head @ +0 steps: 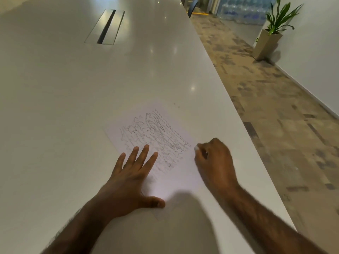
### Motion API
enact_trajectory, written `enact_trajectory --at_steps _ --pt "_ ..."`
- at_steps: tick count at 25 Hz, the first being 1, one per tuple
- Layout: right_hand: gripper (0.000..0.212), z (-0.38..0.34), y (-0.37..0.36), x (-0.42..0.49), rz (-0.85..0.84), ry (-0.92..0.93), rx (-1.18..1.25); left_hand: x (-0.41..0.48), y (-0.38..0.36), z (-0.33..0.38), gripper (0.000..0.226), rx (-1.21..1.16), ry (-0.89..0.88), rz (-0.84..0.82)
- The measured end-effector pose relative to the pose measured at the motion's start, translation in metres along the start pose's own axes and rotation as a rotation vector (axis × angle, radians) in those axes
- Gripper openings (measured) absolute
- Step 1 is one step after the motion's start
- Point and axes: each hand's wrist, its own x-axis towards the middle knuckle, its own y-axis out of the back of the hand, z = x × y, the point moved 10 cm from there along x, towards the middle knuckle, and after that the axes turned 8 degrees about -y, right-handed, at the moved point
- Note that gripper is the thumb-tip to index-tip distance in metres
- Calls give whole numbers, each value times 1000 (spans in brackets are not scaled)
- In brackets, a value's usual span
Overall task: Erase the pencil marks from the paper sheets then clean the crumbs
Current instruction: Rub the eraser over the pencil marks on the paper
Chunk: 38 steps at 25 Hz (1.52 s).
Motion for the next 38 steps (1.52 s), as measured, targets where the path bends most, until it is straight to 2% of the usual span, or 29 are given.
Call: enact_trajectory --at_steps 2,3,6,7,10,11,13,15,16,17,19,20,22,24,25,26,28,29,31,32,33,34,35,37,38 --pt "32 1 11 7 46 -60 59 -1 0 1 131 11 6 1" --pt "29 -15 11 -4 64 -6 58 0 -1 1 131 14 15 -4" --pt "25 -70 -24 -76 -66 331 47 2 -3 0 129 48 31 -32" --pt "26 -67 -25 -74 -97 345 35 3 -3 -1 129 51 29 -30" --pt "32 -15 -12 -10 -36 9 44 1 -1 0 132 26 15 -17" --pt "31 -12 -8 -6 -10 -25 69 0 -1 0 132 32 16 -22" --pt "25 -45 -15 -33 -19 67 112 1 -2 1 131 60 34 -35" --pt "15 -75 -32 -80 -70 298 100 2 -2 1 129 84 47 -36" --pt "15 -73 -29 -77 -93 331 106 3 -1 0 130 79 45 -29" --pt "20 -58 -27 -56 -106 273 100 2 0 0 132 64 37 -23" --pt "26 -17 -11 -7 -2 26 65 0 -1 1 132 39 17 -31" --pt "28 -11 -7 -2 9 -15 78 0 -1 1 132 41 16 -29" --pt "27 -38 -13 -27 -14 58 114 0 -1 2 131 63 30 -29" --pt "15 -69 -32 -76 -86 268 99 2 -1 1 130 75 38 -22" --pt "15 -68 -29 -74 -109 285 93 2 -1 1 130 69 34 -15" --pt "21 -55 -27 -53 -136 212 75 3 0 1 131 57 23 -11" --pt "30 -21 -11 -7 -21 13 30 0 0 1 132 41 7 -13" --pt "29 -18 -7 -3 0 -10 34 -1 0 0 131 42 7 -9" --pt "24 -45 -14 -31 -17 69 37 -1 -1 2 130 48 21 -7" --pt "17 -65 -28 -66 -88 153 20 0 -1 2 129 55 27 -5" --pt "11 -75 -34 -85 -91 258 8 0 -1 2 127 60 32 -4" --pt "10 -74 -32 -84 -114 274 6 1 0 1 127 58 30 -5" --pt "13 -61 -28 -63 -138 207 2 2 0 1 128 50 23 -9" --pt "27 -24 -12 -11 -26 -9 -49 1 -1 2 129 32 10 -25" --pt "31 -18 -7 -4 -16 -50 -19 0 -1 2 130 32 10 -25"
